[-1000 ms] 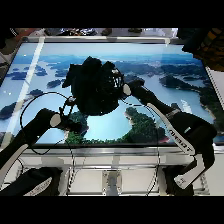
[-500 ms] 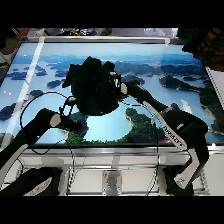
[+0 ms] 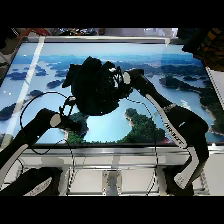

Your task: Fold the clothes and pants, and hang the long-sleeved shirts on hangers.

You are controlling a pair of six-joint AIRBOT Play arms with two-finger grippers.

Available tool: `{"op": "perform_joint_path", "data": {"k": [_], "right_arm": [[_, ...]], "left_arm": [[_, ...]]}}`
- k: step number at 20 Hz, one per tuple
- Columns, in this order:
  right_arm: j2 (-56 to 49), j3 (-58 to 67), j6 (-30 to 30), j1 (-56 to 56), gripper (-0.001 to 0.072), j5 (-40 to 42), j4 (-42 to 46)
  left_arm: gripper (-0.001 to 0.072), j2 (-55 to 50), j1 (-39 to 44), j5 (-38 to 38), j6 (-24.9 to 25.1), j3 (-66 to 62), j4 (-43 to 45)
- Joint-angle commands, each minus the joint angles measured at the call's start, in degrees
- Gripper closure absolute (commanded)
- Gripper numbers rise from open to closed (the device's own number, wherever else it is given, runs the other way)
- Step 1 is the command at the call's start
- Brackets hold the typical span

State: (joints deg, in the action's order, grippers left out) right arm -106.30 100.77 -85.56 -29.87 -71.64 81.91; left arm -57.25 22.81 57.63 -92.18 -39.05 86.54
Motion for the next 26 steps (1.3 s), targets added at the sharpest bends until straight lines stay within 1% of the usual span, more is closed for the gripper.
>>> {"op": "perform_joint_path", "data": {"k": [1, 5, 9, 11, 13, 15, 17, 19, 20, 22, 26], "right_arm": [[-2.45, 0.13, 0.79, -0.74, 0.0312, -1.36, -1.36], [-4.66, 0.02, 0.83, -2.80, 0.0312, 0.63, -2.21], [-6.47, 0.02, 0.63, -3.06, 0.0318, 0.46, -4.35], [-6.99, 0.02, 0.61, -3.08, 0.0473, 0.70, -6.10], [-7.06, 0.04, 0.13, -3.06, 0.0702, 0.59, -6.43], [-6.99, 1.11, -0.46, -2.56, 0.0699, -2.16, -6.08], [-6.25, 5.86, -0.26, -1.38, 0.0700, -10.71, -4.55], [-3.87, 12.52, 0.24, 0.22, 0.0700, -19.69, 0.68], [-1.81, 16.09, 0.83, 1.16, 0.0700, -22.93, 3.32], [4.61, 19.37, 0.90, 3.52, 0.0701, -24.81, 6.84], [20.39, 17.59, 0.90, 11.13, 0.0701, -26.36, 9.29]], "left_arm": [[0.0245, -0.02, -0.04, -0.02, 0.00, 0.02, 0.00], [0.0245, -0.02, -0.04, -0.04, 0.02, 0.02, 0.04], [0.0245, -0.02, -0.04, -0.52, 0.02, 0.02, 0.07], [0.0245, -0.02, -0.04, -2.40, 0.04, 0.02, 0.07], [0.0245, -0.02, -0.04, -5.01, 0.07, 0.02, 0.46], [0.0245, 0.00, -0.04, -6.05, 0.17, 0.02, 0.44], [0.0245, 0.37, 0.02, -5.95, 0.24, 0.02, -0.17], [0.0246, 1.57, 0.02, -5.95, 0.22, 0.02, -0.28], [0.0245, 2.64, 0.02, -5.97, 0.22, 0.02, -0.24], [0.0246, 6.03, 0.00, -5.95, 0.22, 0.02, -0.22], [0.0245, 16.31, -0.02, -5.92, 0.81, 0.02, 0.44]]}}
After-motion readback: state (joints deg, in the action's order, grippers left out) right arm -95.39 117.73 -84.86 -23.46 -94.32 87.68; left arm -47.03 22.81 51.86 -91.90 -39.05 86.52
